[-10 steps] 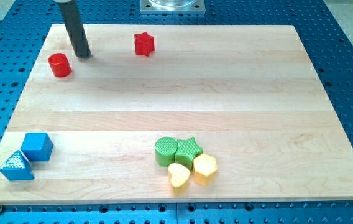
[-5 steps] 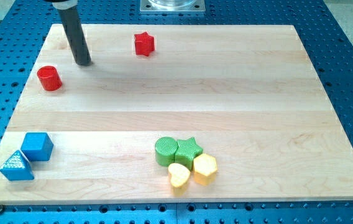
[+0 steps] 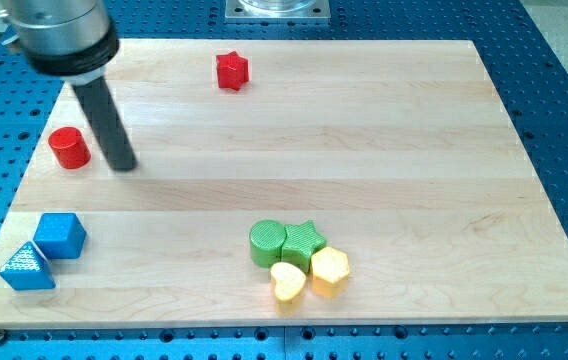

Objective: Move the red circle into the blue cube

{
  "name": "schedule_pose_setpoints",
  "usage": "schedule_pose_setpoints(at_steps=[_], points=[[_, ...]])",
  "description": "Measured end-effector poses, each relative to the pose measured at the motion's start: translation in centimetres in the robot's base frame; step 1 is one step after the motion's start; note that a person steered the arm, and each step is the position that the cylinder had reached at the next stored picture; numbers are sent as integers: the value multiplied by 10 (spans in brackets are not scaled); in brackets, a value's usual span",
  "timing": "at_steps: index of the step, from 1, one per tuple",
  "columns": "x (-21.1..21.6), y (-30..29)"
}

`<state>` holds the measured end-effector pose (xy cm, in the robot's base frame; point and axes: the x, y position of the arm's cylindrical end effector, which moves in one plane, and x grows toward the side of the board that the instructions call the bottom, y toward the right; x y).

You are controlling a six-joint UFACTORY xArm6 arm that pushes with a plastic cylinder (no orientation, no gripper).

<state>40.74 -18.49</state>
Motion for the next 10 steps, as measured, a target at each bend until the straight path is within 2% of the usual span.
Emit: schedule_pose_setpoints(at_steps=[1, 2, 4, 5, 6, 7, 8, 9, 10], points=[[-72, -16], [-51, -66], [47, -24], [-16, -17], [-28, -57], [6, -59], [49, -36], [23, -32], [41, -65]])
